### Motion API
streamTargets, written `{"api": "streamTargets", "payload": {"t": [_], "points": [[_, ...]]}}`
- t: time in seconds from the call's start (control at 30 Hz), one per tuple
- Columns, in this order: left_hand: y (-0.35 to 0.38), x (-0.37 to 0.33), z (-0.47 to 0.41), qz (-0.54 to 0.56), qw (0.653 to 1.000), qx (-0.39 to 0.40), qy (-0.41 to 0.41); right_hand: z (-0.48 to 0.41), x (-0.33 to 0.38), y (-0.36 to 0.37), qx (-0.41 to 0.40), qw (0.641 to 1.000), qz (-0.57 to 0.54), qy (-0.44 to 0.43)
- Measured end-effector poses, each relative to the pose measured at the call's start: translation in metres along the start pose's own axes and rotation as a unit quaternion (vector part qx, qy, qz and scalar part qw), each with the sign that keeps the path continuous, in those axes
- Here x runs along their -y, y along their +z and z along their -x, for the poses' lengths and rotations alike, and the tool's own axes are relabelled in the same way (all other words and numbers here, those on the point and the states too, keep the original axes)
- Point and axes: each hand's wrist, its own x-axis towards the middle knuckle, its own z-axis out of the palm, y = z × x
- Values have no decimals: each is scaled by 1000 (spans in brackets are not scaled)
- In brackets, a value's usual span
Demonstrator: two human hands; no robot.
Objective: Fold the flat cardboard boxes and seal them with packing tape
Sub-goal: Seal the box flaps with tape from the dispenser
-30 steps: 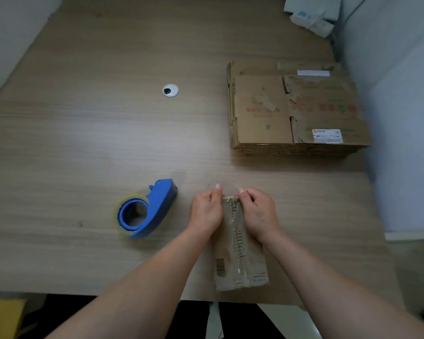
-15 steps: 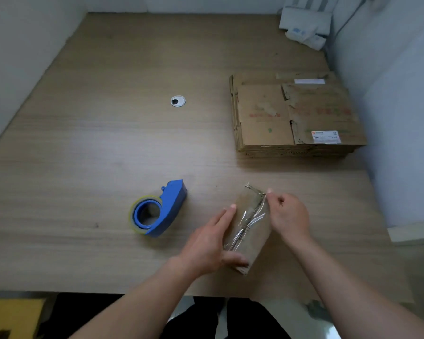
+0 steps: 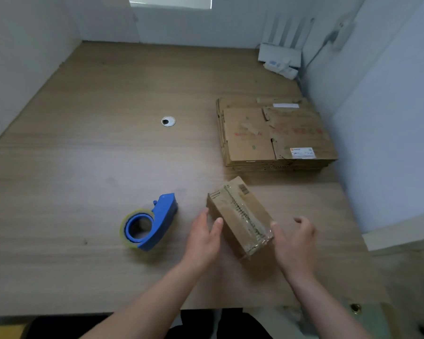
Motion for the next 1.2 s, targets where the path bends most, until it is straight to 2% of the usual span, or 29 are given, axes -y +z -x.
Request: {"api": "streamTargets", "payload": {"t": [0.03,0.13,0.2,0.27,0.37,0.47,0.53,0.67,0.73,0.87,1.03,1.07,1.13,1.2], "points": [[0,-7,-3,2,1000,2,3,-8,4,-2,29,999,0,-25],[10,-11,-18,3,1000,20,2,-21,10,5,191,980,21,-47],[16,-18,-18,-25,999,38,6,-13,8,14,234,966,79,-76],[18,-22,-12,-88,995,51,23,-2,5,18,234,959,122,-101],[22,-16,-11,-144,987,55,46,-2,8,18,204,966,123,-99],[26,-9,-15,-159,985,50,51,-24,23,23,171,957,118,-201],[29,-7,-14,-162,984,45,57,-41,43,29,194,935,126,-269],[33,-4,-13,-155,985,34,65,-72,67,53,279,896,157,-306],[34,-1,-14,-143,986,33,75,-80,70,67,302,890,154,-304],[38,4,-12,-106,992,21,67,-85,67,81,268,925,86,-253],[35,-1,-11,-105,993,1,54,-85,64,83,288,926,88,-230],[28,-4,-8,-115,991,-20,63,-85,63,82,284,925,94,-235],[4,1,-4,-163,975,-112,97,-83,63,80,273,923,107,-249],[-25,25,-3,-255,937,-217,97,-83,65,77,274,918,131,-254]]}}
